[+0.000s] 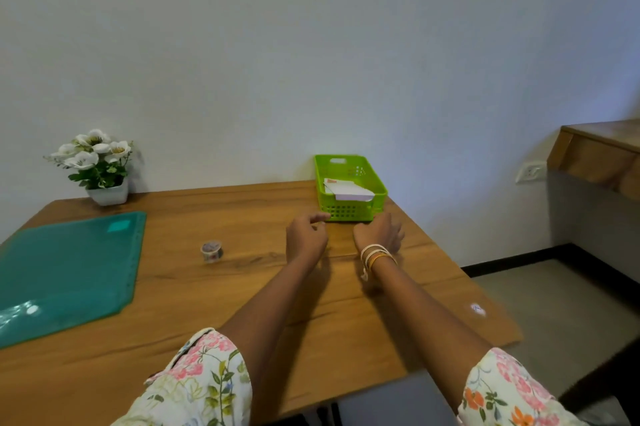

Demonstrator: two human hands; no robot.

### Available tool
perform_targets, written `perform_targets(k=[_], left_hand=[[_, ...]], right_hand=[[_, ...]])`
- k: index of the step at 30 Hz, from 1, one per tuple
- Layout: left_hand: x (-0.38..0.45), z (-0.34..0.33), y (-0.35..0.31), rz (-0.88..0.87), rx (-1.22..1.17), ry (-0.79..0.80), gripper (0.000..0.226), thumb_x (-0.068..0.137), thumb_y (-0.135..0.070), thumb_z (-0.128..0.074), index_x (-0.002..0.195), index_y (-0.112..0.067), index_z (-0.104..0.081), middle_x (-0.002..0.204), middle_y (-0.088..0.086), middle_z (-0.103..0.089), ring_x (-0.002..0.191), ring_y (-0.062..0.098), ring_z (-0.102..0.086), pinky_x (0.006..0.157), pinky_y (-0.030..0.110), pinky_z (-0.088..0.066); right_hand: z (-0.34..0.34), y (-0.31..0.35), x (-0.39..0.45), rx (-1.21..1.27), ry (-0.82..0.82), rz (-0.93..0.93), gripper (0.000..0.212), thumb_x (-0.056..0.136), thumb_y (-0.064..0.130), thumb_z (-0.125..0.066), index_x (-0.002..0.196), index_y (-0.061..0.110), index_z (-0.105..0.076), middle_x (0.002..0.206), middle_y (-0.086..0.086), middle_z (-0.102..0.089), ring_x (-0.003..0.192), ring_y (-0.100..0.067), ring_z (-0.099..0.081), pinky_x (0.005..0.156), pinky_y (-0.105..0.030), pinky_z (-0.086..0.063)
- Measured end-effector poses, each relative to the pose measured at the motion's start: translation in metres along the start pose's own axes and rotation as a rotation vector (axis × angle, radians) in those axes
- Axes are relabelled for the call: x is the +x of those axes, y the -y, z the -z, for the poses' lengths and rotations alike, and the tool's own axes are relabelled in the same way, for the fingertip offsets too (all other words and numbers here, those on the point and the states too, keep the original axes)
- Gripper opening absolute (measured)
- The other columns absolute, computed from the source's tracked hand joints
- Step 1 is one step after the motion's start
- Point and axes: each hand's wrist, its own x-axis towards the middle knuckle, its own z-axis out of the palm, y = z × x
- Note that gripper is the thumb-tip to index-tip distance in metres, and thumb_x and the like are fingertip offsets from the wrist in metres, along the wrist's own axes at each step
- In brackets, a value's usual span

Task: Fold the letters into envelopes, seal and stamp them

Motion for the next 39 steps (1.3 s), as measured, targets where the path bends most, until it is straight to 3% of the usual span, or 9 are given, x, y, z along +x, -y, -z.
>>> perform_targets(k=[3,6,12,15,19,24,30,39], left_hand=[[-0.025,0.013,0.018,0.053,0.065,-0.008,0.029,0.084,-0.007,-0.054,0.096,-0.025,-0.074,0.085,-0.003,-0.071,0.079,0.018,-0.065,0.070,0.026,-0.048],[-0.042,0.032,0.039,0.110,0.084,-0.068,0.025,0.086,-0.008,-0.054,0.094,-0.023,-0.073,0.094,-0.002,-0.072,0.088,0.019,-0.065,0.076,0.031,-0.053],[-0.048,0.070,0.066,0.146,0.204,-0.287,0.021,0.087,-0.008,-0.053,0.084,-0.025,-0.064,0.102,0.003,-0.062,0.089,0.020,-0.059,0.072,0.030,-0.048],[-0.043,0.087,0.074,0.164,0.309,-0.407,0.019,0.084,-0.006,-0.054,0.081,-0.025,-0.060,0.101,0.007,-0.053,0.093,0.026,-0.054,0.079,0.037,-0.047],[-0.027,0.111,0.087,0.255,0.386,-0.494,0.025,0.081,-0.010,-0.066,0.102,-0.022,-0.058,0.112,0.008,-0.048,0.105,0.027,-0.050,0.088,0.038,-0.047],[-0.003,0.125,0.100,0.262,0.417,-0.416,0.048,0.083,-0.024,-0.070,0.127,-0.015,-0.053,0.123,0.011,-0.053,0.114,0.028,-0.050,0.092,0.040,-0.044],[0.034,0.107,0.108,0.178,0.432,-0.348,0.042,0.083,-0.029,-0.071,0.122,-0.016,-0.063,0.118,0.006,-0.065,0.110,0.028,-0.056,0.090,0.039,-0.047],[0.118,0.043,0.096,0.094,0.312,-0.078,0.049,0.078,-0.025,-0.076,0.125,-0.018,-0.062,0.121,0.005,-0.066,0.111,0.023,-0.060,0.086,0.034,-0.049]], right_hand=[[-0.006,-0.027,-0.017,-0.276,0.102,-0.022,0.042,0.086,0.026,-0.050,0.125,0.011,-0.049,0.133,-0.016,-0.045,0.125,-0.034,-0.040,0.101,-0.045,-0.039],[-0.015,-0.039,-0.026,-0.418,0.092,0.056,0.037,0.092,0.023,-0.045,0.125,0.006,-0.052,0.133,-0.014,-0.044,0.122,-0.033,-0.044,0.100,-0.042,-0.041],[-0.042,-0.019,-0.063,-0.442,0.129,0.231,0.032,0.093,0.020,-0.048,0.120,0.005,-0.056,0.124,-0.015,-0.053,0.116,-0.032,-0.051,0.091,-0.040,-0.047],[-0.062,-0.003,-0.085,-0.418,0.164,0.313,0.031,0.091,0.020,-0.049,0.118,0.008,-0.058,0.120,-0.013,-0.054,0.113,-0.031,-0.053,0.091,-0.039,-0.047],[-0.085,0.012,-0.096,-0.392,0.185,0.401,0.027,0.092,0.018,-0.047,0.116,0.012,-0.059,0.115,-0.010,-0.055,0.106,-0.029,-0.057,0.088,-0.039,-0.048],[-0.098,0.021,-0.083,-0.423,0.169,0.453,0.025,0.096,0.023,-0.045,0.112,0.012,-0.062,0.109,-0.009,-0.060,0.100,-0.029,-0.061,0.080,-0.038,-0.050],[-0.110,0.028,-0.050,-0.442,0.181,0.473,0.027,0.097,0.028,-0.047,0.110,0.011,-0.063,0.109,-0.008,-0.062,0.102,-0.029,-0.062,0.079,-0.037,-0.051],[-0.139,0.042,0.002,-0.429,0.158,0.534,0.030,0.096,0.031,-0.046,0.110,0.012,-0.064,0.113,-0.009,-0.063,0.102,-0.031,-0.064,0.079,-0.036,-0.051]])
